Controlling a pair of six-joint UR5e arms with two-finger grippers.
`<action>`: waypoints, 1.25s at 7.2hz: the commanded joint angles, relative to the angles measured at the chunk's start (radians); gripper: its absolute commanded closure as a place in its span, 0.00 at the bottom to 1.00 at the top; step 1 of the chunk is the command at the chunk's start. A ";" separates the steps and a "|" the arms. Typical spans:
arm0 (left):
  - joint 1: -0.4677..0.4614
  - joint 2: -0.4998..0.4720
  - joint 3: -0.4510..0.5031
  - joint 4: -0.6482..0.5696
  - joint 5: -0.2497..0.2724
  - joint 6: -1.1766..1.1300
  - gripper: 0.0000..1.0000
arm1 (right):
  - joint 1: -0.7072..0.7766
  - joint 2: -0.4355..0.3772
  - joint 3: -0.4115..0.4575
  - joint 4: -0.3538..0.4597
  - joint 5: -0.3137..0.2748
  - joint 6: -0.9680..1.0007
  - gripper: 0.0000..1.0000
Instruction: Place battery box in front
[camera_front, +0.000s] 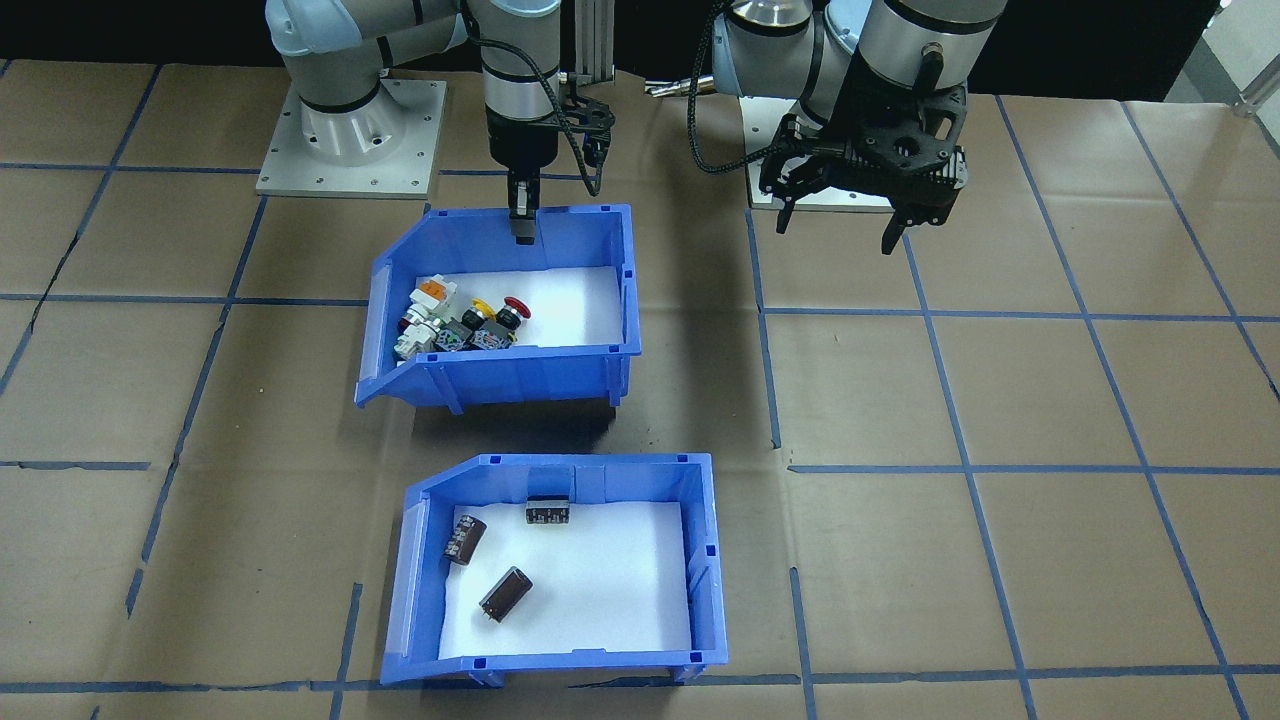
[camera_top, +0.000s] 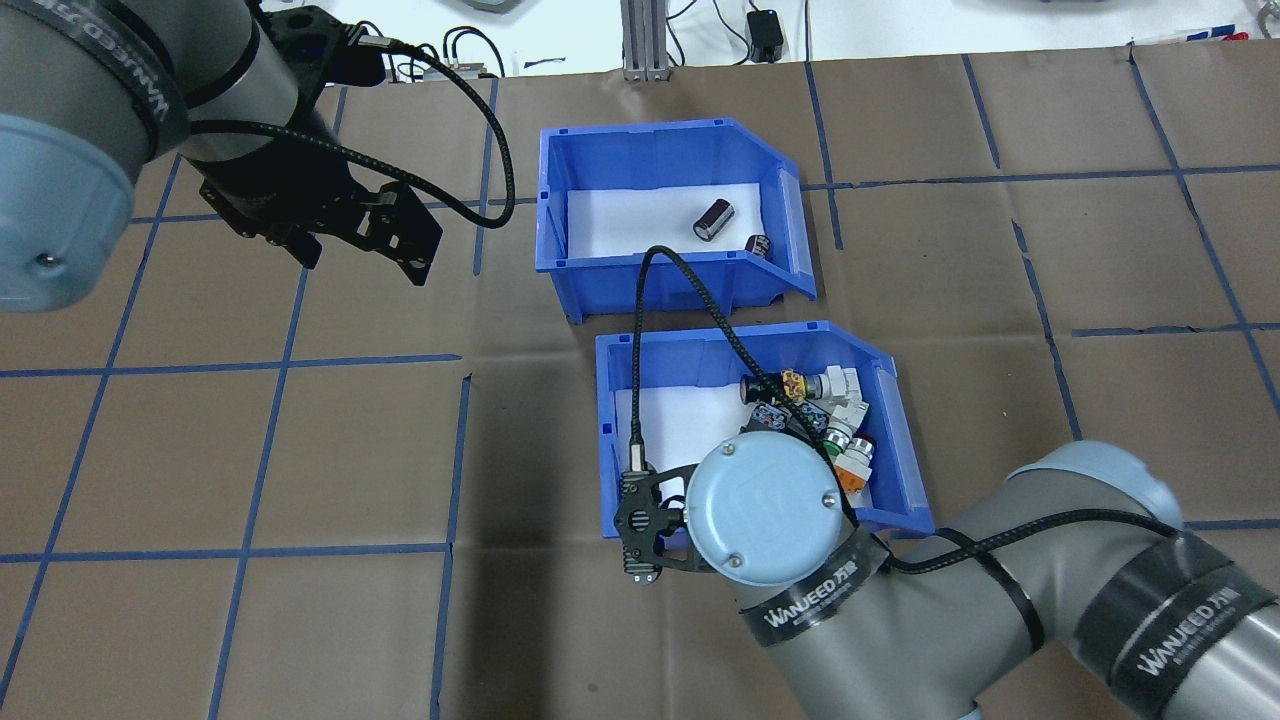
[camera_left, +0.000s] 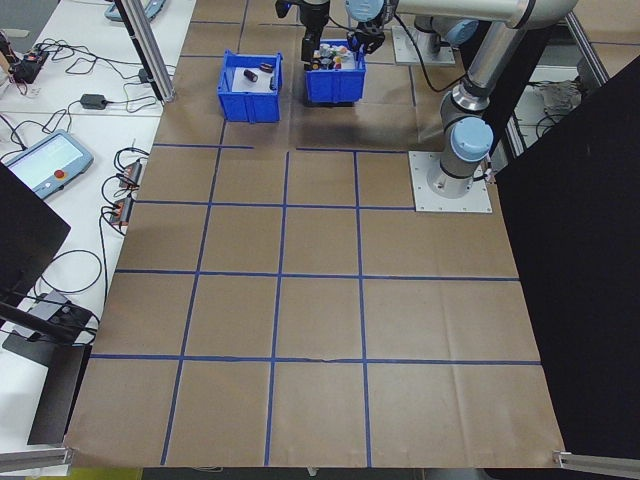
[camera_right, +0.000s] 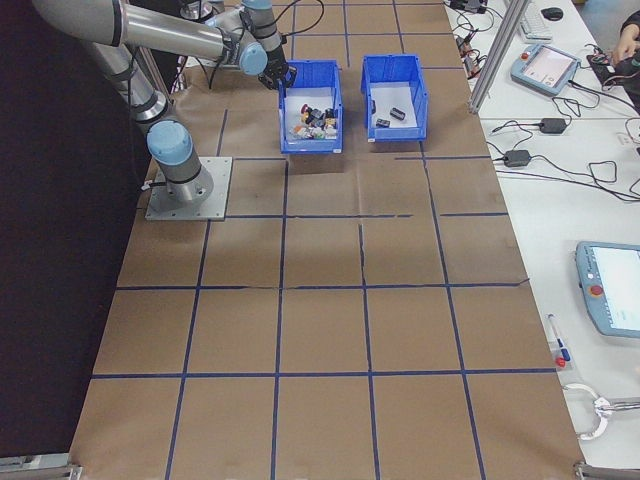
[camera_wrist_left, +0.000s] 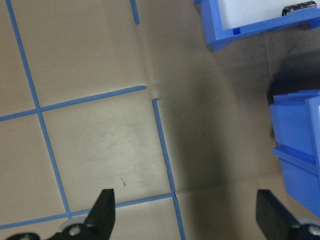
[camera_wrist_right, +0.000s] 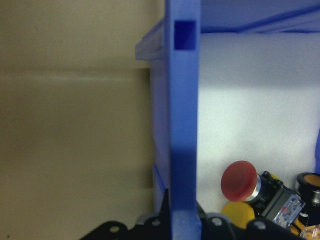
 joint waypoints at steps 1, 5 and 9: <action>0.012 0.008 -0.005 0.000 -0.004 0.004 0.00 | 0.025 0.031 -0.007 -0.020 -0.013 0.025 1.00; 0.079 0.055 -0.069 0.000 -0.002 0.003 0.00 | 0.026 0.033 -0.004 0.005 0.000 0.099 0.87; 0.093 0.081 -0.107 0.003 0.002 0.003 0.00 | 0.014 0.013 -0.024 0.000 -0.086 -0.051 0.00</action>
